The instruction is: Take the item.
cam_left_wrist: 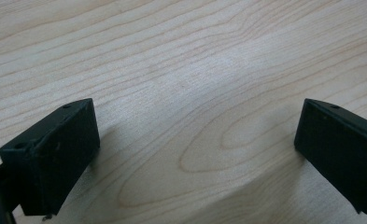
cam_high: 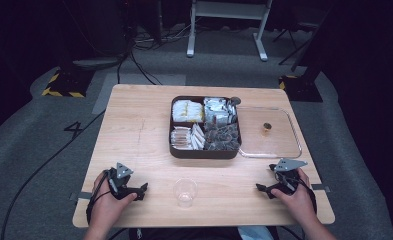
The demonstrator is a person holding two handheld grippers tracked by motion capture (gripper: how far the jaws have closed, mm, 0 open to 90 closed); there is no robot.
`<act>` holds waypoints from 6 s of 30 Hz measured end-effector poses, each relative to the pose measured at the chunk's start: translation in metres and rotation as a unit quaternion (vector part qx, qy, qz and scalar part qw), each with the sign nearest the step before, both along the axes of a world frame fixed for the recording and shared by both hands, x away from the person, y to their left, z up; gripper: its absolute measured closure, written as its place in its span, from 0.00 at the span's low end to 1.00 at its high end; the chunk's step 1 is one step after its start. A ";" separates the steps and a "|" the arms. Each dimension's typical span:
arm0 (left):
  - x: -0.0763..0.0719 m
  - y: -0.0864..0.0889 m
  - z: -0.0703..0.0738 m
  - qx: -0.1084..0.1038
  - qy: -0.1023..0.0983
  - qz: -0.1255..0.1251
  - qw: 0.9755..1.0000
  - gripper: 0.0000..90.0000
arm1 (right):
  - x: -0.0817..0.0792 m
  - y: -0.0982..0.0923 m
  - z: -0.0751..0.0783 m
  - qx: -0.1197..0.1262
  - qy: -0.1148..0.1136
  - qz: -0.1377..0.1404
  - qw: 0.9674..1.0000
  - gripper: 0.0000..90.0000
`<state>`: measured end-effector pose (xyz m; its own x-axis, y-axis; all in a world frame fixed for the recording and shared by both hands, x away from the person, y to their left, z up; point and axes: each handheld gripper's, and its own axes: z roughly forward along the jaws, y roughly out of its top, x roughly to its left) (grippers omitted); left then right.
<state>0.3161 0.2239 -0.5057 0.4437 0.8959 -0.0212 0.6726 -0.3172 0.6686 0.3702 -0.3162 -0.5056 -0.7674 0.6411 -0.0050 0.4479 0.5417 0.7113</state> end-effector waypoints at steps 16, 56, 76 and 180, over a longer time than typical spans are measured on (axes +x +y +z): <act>0.007 -0.003 0.032 -0.034 0.008 -0.013 0.999 0.39 | 0.000 0.000 0.000 0.000 -0.001 0.001 1.000 0.01; 0.102 -0.062 0.125 -0.093 -0.071 -0.089 0.989 0.39 | 0.000 0.000 0.000 0.003 -0.002 0.008 1.000 0.02; 0.167 -0.107 0.113 -0.107 -0.050 -0.106 0.987 0.43 | 0.000 0.000 0.000 0.003 -0.002 0.009 1.000 0.02; 0.195 -0.152 0.145 -0.008 -0.026 -0.223 0.974 1.00 | 0.000 0.000 0.000 0.002 -0.002 0.009 1.000 0.02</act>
